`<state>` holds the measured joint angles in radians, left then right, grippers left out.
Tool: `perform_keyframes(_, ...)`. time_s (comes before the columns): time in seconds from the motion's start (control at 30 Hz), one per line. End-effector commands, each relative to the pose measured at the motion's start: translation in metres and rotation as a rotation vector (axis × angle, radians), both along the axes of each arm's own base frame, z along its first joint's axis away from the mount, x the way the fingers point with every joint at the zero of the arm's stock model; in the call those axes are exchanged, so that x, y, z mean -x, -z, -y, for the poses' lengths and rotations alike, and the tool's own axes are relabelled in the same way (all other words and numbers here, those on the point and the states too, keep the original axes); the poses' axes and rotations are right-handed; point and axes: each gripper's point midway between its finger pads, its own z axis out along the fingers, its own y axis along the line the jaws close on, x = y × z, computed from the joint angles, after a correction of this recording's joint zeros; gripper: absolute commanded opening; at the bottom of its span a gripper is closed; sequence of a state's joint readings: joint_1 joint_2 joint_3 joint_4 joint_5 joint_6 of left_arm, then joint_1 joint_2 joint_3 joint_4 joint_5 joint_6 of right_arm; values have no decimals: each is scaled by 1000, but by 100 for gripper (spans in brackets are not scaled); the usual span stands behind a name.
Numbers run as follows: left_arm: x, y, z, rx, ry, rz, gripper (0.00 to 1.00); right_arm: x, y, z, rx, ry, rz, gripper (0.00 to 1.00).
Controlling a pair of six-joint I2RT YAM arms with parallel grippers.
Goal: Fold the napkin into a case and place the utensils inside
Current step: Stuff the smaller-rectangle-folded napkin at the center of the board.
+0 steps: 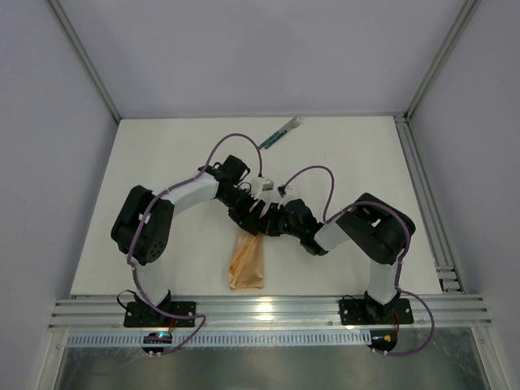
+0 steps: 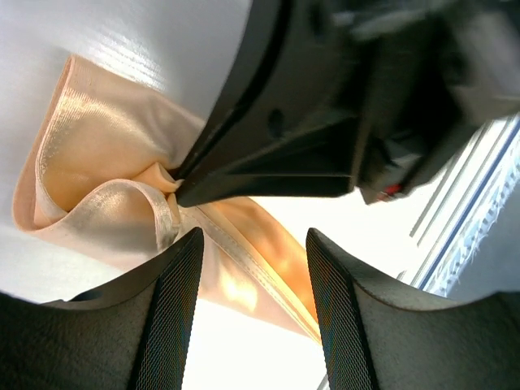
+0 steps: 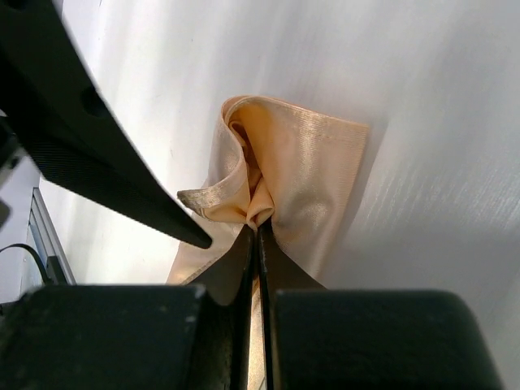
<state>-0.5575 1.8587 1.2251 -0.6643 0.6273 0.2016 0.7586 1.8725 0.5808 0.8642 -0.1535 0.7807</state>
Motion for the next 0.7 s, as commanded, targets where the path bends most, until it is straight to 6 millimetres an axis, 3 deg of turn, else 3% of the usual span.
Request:
perform_keyframes(0.0, -11, -44, 4, 57, 23, 96, 56, 15, 60, 30, 201, 0, -98, 4)
perform_keyframes(0.13, 0, -75, 3, 118, 56, 75, 56, 18, 60, 24, 192, -53, -93, 4)
perform_keyframes(0.2, -3, -93, -1, 143, 53, 83, 54, 20, 60, 19, 189, -100, -76, 4)
perform_keyframes(0.3, -17, -102, -20, 119, -14, 106, 49, 23, 58, 12, 190, -171, -50, 4)
perform_keyframes(0.4, -53, -87, -50, 44, -155, 171, 49, 25, 56, 8, 195, -223, -36, 4)
perform_keyframes(0.43, -74, -78, -64, -18, -206, 241, 52, 24, 55, 6, 205, -246, -15, 4)
perform_keyframes(0.47, -82, -71, -70, -46, -217, 269, 54, 24, 54, 4, 208, -264, -9, 4)
perform_keyframes(0.5, -86, -57, -73, -76, -221, 272, 55, 28, 55, 4, 213, -291, -14, 4)
perform_keyframes(0.57, -97, -48, -70, -66, -215, 304, 56, 26, 51, -2, 213, -339, 22, 4)
perform_keyframes(0.67, -103, -35, -61, -47, -204, 284, 70, 31, 48, -6, 220, -415, 33, 4)
